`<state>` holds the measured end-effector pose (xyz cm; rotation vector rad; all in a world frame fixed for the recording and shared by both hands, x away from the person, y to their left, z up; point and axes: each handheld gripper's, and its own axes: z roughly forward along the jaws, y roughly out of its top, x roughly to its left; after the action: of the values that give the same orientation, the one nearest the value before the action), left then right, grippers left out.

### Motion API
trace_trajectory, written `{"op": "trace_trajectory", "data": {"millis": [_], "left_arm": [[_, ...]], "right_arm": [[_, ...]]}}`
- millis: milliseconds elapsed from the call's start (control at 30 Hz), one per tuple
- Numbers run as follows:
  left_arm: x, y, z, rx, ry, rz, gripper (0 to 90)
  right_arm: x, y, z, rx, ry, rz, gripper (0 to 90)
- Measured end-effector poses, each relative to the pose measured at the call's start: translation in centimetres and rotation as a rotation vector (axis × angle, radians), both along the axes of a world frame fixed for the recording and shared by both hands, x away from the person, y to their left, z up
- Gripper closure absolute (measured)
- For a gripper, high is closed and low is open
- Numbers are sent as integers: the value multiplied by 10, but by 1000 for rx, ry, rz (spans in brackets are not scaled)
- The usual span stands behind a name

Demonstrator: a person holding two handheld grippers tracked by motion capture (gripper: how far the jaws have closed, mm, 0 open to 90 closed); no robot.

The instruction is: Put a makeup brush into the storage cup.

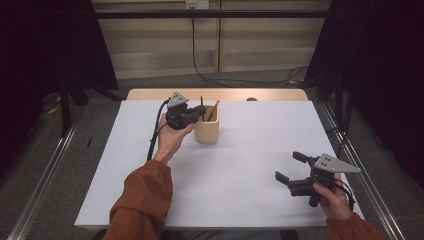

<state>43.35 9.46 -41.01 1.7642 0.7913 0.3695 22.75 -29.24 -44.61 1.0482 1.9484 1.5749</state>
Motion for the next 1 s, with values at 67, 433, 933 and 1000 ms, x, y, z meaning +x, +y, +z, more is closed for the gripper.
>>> {"op": "trace_trajectory", "data": {"millis": [67, 433, 933, 1000], "left_arm": [[1, 0, -1, 6, -2, -3, 788], [0, -1, 1, -1, -31, 15, 534], [-1, 0, 4, -28, -41, 32, 141], [-1, 1, 4, -27, -35, 35, 106]], "right_arm": [[0, 0, 0, 2, -3, 0, 0], [0, 0, 1, 12, -11, 0, 0], [1, -2, -1, 12, -9, -1, 0], [1, -2, -1, 11, -6, -3, 0]]}}
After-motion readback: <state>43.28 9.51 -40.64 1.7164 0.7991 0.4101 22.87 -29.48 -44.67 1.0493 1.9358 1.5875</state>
